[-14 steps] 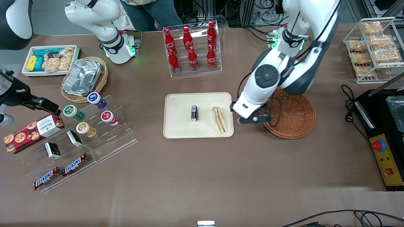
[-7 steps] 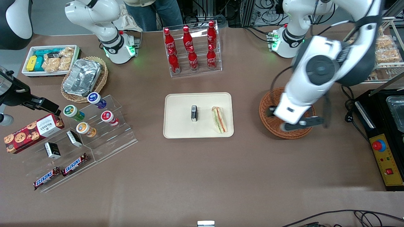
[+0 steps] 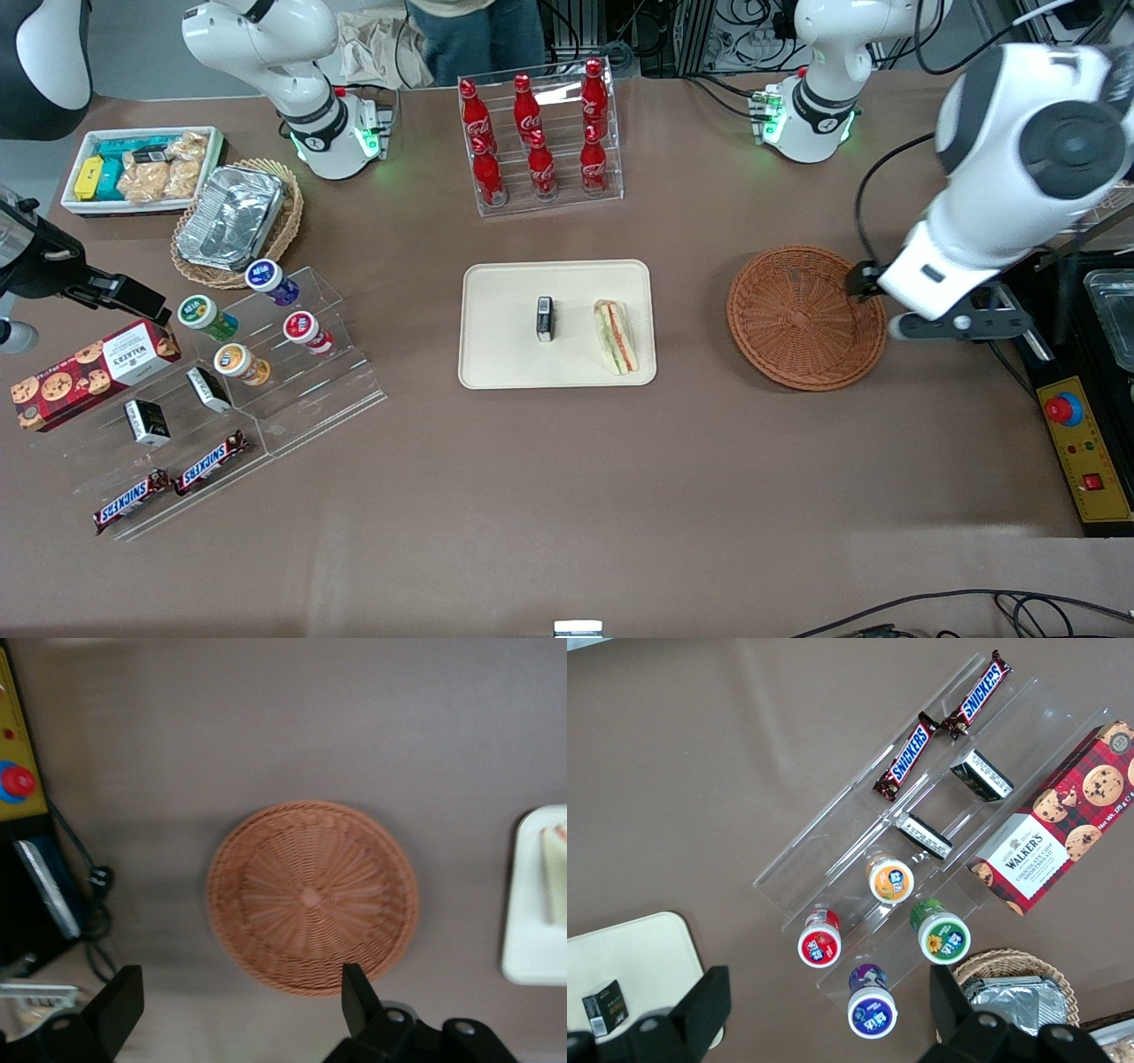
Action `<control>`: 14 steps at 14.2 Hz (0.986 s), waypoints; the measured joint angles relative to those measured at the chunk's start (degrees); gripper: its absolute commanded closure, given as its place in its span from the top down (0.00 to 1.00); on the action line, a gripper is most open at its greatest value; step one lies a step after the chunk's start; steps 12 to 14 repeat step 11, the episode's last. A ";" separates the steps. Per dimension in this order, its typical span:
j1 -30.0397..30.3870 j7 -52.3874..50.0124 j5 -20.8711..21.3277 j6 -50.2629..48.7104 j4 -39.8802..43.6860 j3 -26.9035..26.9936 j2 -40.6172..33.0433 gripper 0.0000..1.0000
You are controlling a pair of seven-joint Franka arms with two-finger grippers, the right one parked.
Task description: Place sandwich from basket to tray
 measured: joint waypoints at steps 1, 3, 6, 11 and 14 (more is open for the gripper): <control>0.20 4.03 -0.01 -0.12 0.00 1.75 -0.84 0.99; 0.18 9.70 -0.82 -0.19 0.01 5.58 -2.41 0.99; -0.35 11.30 -3.50 -0.28 0.22 7.99 -3.43 0.99; -4.07 10.48 -6.58 -0.28 2.63 12.75 -3.42 0.99; -4.07 10.48 -6.58 -0.28 2.63 12.75 -3.42 0.99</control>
